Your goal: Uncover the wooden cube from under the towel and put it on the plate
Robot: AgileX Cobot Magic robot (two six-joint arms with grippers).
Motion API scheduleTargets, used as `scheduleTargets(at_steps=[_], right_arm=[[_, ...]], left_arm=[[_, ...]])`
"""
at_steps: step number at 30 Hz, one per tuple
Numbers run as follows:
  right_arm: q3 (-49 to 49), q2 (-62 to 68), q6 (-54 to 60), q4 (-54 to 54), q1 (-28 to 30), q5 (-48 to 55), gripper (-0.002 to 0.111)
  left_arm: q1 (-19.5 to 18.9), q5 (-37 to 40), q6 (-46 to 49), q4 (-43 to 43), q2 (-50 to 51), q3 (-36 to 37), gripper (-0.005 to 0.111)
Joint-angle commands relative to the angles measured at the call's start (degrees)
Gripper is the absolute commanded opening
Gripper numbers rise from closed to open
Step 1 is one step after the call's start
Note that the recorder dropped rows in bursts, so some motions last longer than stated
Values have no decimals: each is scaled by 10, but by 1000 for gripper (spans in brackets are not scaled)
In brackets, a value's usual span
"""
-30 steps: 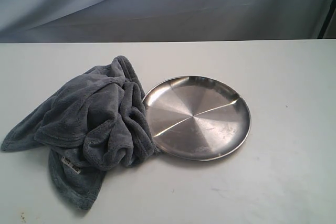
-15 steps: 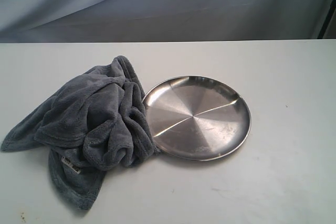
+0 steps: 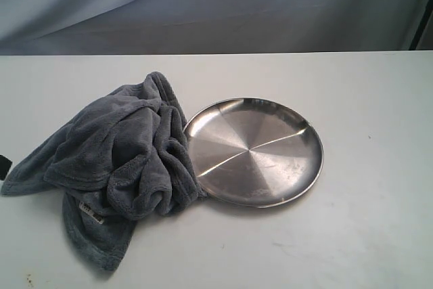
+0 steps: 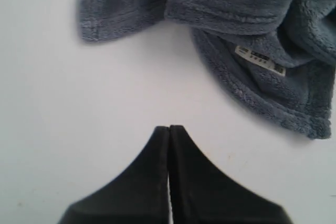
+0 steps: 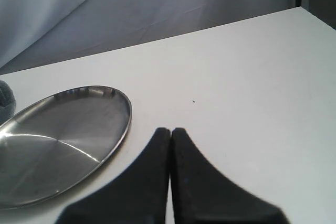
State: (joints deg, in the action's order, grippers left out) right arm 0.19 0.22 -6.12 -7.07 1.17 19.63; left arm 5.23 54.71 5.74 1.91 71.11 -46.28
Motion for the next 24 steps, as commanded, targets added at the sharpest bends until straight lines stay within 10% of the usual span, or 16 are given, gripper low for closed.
scheduleTargets(at_steps=[1, 8, 24], right_arm=[[-2, -2, 0, 8, 2, -1, 0], [-2, -2, 0, 8, 2, -1, 0], [-2, -2, 0, 8, 2, -1, 0]], left_arm=[[78, -7, 22, 20, 54, -5, 0], [212, -3, -26, 18, 129, -7, 0], [258, 77, -26, 43, 151, -122, 0]])
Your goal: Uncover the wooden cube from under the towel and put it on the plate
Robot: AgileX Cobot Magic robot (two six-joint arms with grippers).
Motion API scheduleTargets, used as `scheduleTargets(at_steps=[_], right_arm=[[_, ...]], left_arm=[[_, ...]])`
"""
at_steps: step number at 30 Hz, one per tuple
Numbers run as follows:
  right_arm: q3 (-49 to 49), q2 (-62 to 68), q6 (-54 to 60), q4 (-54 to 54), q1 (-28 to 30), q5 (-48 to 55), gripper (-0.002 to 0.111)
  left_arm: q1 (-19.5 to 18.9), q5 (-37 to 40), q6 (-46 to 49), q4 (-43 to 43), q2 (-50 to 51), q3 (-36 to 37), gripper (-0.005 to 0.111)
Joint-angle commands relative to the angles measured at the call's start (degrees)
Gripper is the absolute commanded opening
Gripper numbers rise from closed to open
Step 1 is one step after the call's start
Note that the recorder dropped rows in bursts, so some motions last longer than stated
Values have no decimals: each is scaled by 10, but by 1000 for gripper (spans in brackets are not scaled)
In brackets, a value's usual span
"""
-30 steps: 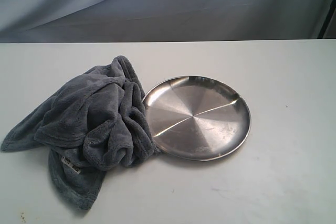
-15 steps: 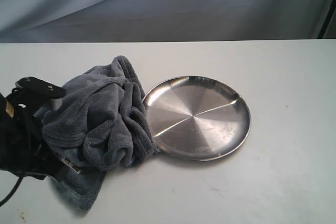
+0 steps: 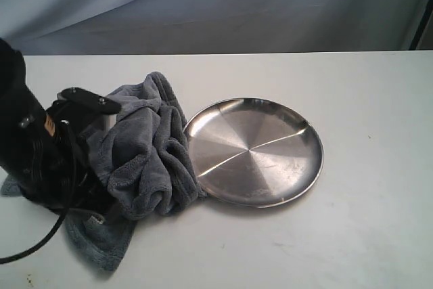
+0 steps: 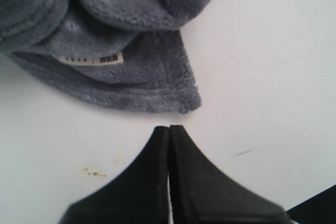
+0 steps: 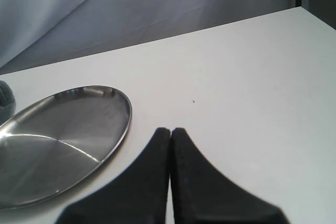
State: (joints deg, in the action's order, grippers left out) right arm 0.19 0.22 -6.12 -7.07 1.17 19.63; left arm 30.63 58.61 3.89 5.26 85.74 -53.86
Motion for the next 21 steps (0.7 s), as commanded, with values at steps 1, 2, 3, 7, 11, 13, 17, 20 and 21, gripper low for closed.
scheduleTargets(at_steps=[1, 2, 3, 7, 11, 13, 17, 20, 21], right_arm=[[-2, -2, 0, 8, 2, -1, 0], [-2, -2, 0, 8, 2, -1, 0], [-2, -2, 0, 8, 2, -1, 0], [-2, -2, 0, 8, 2, -1, 0], [-2, -2, 0, 8, 2, -1, 0], [-2, -2, 0, 8, 2, -1, 0], [-2, -2, 0, 8, 2, -1, 0], [-2, -2, 0, 8, 2, -1, 0], [-2, -2, 0, 8, 2, -1, 0]], left_arm=[[4, 58, -7, 10, 11, -63, 0], [4, 79, -7, 10, 19, -80, 0], [4, 94, -7, 10, 26, -94, 0], [4, 114, -7, 10, 69, -150, 0], [4, 114, -7, 10, 107, -194, 0], [4, 114, -4, 10, 126, -215, 0], [4, 114, -6, 10, 159, -268, 0], [4, 114, -9, 10, 180, -312, 0], [4, 114, -12, 10, 186, -323, 0]])
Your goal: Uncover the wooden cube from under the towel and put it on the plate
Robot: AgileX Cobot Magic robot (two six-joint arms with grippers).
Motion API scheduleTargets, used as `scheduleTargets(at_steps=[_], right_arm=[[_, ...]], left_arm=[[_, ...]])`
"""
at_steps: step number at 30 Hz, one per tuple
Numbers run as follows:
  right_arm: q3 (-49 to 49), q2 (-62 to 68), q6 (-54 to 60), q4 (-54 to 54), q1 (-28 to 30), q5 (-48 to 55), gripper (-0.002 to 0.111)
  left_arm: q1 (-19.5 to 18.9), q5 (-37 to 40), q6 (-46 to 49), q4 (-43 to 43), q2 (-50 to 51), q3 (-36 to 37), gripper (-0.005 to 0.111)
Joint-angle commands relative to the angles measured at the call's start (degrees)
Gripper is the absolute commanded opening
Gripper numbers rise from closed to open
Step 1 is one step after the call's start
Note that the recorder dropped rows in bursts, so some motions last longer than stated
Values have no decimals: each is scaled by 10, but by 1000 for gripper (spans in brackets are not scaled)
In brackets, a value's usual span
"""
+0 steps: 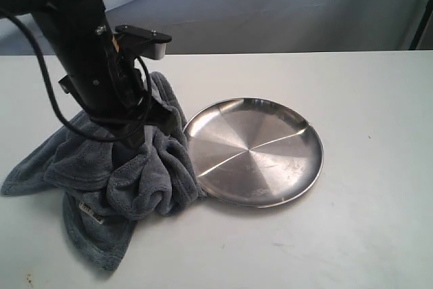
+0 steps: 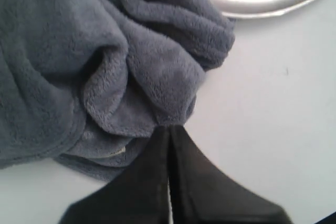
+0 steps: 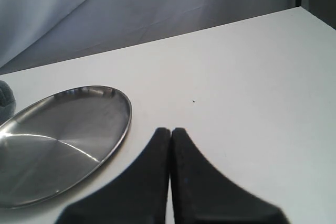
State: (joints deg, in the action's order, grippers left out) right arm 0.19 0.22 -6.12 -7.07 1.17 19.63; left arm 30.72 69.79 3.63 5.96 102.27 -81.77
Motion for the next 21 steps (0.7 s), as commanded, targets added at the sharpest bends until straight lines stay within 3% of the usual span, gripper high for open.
scheduleTargets(at_steps=[1, 9, 14, 18, 21], right_arm=[[-2, -2, 0, 8, 2, -1, 0], [-2, -2, 0, 8, 2, -1, 0], [-2, -2, 0, 8, 2, -1, 0], [-2, -2, 0, 8, 2, -1, 0], [-2, -2, 0, 8, 2, -1, 0]], left_arm=[[3, 2, -16, 3, 26, -53, 0], [0, 2, -22, 1, 46, -101, 0], [-1, 2, -22, -51, 46, -105, 0], [-31, 2, -45, -48, 46, -105, 0], [-76, 2, -52, -48, 46, -105, 0]])
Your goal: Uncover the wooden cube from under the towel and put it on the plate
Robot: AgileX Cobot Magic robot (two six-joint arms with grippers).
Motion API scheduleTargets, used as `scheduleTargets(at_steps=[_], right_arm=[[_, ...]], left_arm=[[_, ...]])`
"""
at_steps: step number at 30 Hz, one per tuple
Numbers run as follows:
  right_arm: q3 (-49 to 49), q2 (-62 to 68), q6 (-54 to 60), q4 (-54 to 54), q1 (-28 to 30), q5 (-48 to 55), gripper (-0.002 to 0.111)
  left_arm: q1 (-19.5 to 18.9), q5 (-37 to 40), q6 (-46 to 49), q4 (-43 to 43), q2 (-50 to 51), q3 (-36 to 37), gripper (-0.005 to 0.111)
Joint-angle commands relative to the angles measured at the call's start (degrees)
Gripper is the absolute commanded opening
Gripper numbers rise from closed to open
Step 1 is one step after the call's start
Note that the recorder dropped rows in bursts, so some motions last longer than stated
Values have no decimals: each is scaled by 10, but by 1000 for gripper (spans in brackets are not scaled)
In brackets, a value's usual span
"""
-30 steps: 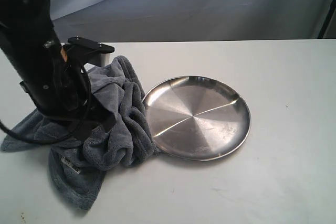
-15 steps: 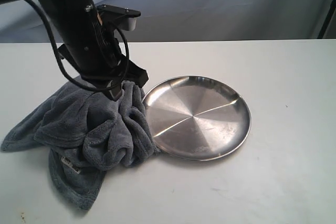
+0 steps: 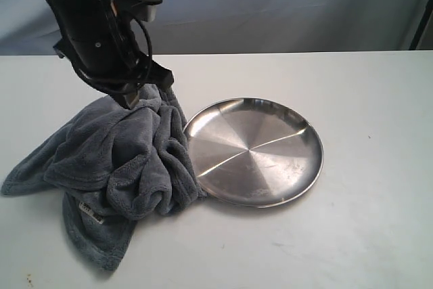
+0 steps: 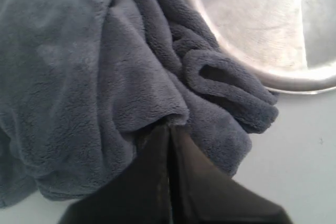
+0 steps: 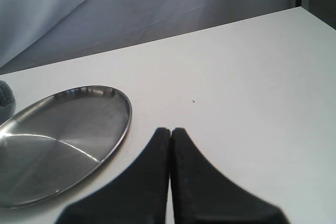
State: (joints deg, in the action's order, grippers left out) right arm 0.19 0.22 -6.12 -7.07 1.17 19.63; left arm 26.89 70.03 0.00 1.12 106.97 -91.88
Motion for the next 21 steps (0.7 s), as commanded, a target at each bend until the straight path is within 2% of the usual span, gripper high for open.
scheduleTargets(at_steps=[1, 4, 11, 15, 21], right_arm=[[-2, -2, 0, 8, 2, -1, 0], [-2, -2, 0, 8, 2, -1, 0], [-2, -2, 0, 8, 2, -1, 0], [-2, -2, 0, 8, 2, -1, 0], [-2, -2, 0, 8, 2, -1, 0]], left_arm=[[-51, -1, -15, -1, 0, -4, 0], [-96, -1, -14, -3, 0, -4, 0], [-157, -1, -13, -11, 0, -4, 0], [-174, -1, -12, -34, 0, -4, 0], [-176, -1, -12, -66, 0, -2, 0]])
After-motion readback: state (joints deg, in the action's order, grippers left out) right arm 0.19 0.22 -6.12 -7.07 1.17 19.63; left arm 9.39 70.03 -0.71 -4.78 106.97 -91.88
